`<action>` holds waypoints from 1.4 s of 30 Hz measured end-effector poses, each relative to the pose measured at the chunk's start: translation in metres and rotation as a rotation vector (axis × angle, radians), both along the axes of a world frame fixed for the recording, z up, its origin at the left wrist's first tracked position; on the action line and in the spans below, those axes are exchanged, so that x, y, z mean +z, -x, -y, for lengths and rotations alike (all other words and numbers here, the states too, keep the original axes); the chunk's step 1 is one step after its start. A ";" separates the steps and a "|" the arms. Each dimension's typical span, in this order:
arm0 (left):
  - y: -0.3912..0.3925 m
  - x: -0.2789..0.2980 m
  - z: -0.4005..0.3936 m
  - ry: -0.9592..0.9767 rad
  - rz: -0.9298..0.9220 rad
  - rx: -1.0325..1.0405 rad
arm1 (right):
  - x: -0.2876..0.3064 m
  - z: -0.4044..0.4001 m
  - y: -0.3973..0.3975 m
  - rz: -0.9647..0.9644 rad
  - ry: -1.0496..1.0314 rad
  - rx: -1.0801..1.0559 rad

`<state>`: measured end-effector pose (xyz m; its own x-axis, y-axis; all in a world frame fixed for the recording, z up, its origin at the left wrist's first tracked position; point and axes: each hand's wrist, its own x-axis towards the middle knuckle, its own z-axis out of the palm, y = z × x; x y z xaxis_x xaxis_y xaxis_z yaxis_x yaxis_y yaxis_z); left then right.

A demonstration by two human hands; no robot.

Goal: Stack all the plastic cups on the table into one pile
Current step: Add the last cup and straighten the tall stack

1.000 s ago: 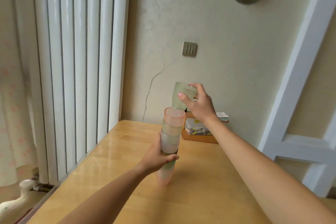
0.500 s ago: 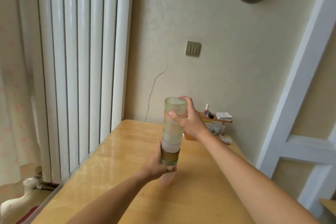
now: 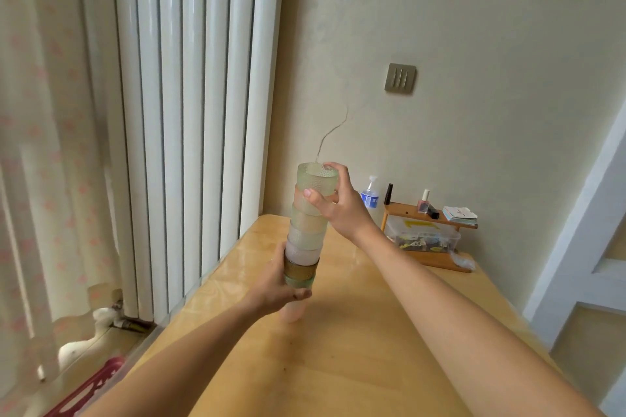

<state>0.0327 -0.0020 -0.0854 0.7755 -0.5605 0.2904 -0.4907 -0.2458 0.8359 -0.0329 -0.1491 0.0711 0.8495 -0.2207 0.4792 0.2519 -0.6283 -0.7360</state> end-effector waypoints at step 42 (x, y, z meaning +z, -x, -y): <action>-0.020 -0.004 0.068 -0.009 -0.160 -0.110 | -0.021 0.062 -0.012 0.014 -0.045 -0.051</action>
